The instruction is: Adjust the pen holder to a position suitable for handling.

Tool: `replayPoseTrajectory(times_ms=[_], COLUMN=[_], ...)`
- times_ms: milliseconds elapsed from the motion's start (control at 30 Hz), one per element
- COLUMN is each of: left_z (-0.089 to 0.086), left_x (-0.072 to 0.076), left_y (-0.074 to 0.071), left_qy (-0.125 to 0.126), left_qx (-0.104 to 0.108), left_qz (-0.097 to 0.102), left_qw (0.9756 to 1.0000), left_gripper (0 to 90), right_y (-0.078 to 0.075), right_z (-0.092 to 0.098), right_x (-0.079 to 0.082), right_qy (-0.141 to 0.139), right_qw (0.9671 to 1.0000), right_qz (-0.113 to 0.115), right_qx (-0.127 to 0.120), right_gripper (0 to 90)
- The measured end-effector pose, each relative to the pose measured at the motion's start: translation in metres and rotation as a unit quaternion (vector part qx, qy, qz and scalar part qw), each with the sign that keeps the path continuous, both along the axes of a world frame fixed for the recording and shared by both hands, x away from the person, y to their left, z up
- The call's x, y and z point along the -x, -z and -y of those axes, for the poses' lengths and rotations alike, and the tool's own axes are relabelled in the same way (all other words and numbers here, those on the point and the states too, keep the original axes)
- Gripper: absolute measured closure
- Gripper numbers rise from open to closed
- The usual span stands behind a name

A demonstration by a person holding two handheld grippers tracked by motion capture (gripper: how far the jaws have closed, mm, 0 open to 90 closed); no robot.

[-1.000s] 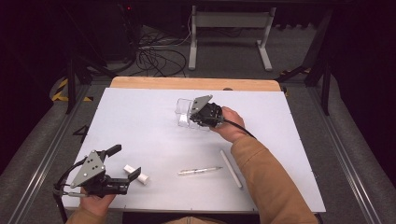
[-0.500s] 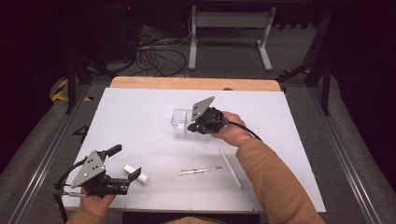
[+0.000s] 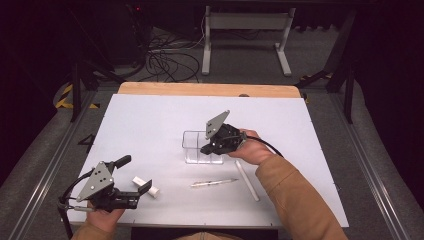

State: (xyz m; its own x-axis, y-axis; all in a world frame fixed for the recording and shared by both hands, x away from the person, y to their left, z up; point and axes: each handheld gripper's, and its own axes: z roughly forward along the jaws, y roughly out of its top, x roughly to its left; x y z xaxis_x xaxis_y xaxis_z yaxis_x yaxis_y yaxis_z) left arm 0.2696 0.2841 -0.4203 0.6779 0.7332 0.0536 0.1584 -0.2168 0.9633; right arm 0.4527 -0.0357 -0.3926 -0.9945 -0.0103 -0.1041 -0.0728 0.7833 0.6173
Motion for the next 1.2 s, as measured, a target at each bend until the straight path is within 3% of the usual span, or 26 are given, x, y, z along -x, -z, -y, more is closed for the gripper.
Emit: replayPoseTrajectory(times_ms=[267,567,700,733,767,833,1000,1200], left_z=[0.0,0.001,0.001,0.001,0.001,0.001,0.003,0.004], left_x=[0.0,0.0,0.0,0.0,-0.001,-0.001,-0.002,-0.002], left_y=[0.0,0.0,0.0,0.0,0.0,0.0,0.0,-0.001], left_qy=[0.0,0.001,0.002,0.002,0.002,0.003,0.004,0.006], left_qx=[-0.001,-0.001,-0.002,-0.002,-0.002,-0.003,-0.002,-0.003], left_qz=[0.0,-0.002,-0.002,-0.002,-0.002,-0.003,-0.004,-0.003], left_qw=[1.0,1.0,1.0,1.0,1.0,1.0,1.0,1.0], left_gripper=[3.6,3.5,3.6,3.6,3.6,3.5,3.3,2.9], right_y=[0.0,0.001,-0.001,-0.003,-0.003,-0.011,-0.025,-0.032], right_z=[0.003,0.002,0.005,0.007,0.007,0.014,0.022,0.028], right_x=[-0.002,0.001,0.001,0.002,0.002,0.006,0.013,0.019], right_qy=[-0.009,0.008,0.021,0.024,0.024,0.045,0.063,0.074], right_qw=[1.0,1.0,0.9996,0.9993,0.9993,0.9977,0.9948,0.9928], right_qz=[-0.003,-0.001,-0.01,-0.012,-0.012,-0.011,-0.001,0.016], right_qx=[0.0,-0.004,-0.017,-0.024,-0.024,-0.049,-0.08,-0.093], right_gripper=[88.1,85.2,72.2,64.2,64.2,52.8,40.3,33.0])
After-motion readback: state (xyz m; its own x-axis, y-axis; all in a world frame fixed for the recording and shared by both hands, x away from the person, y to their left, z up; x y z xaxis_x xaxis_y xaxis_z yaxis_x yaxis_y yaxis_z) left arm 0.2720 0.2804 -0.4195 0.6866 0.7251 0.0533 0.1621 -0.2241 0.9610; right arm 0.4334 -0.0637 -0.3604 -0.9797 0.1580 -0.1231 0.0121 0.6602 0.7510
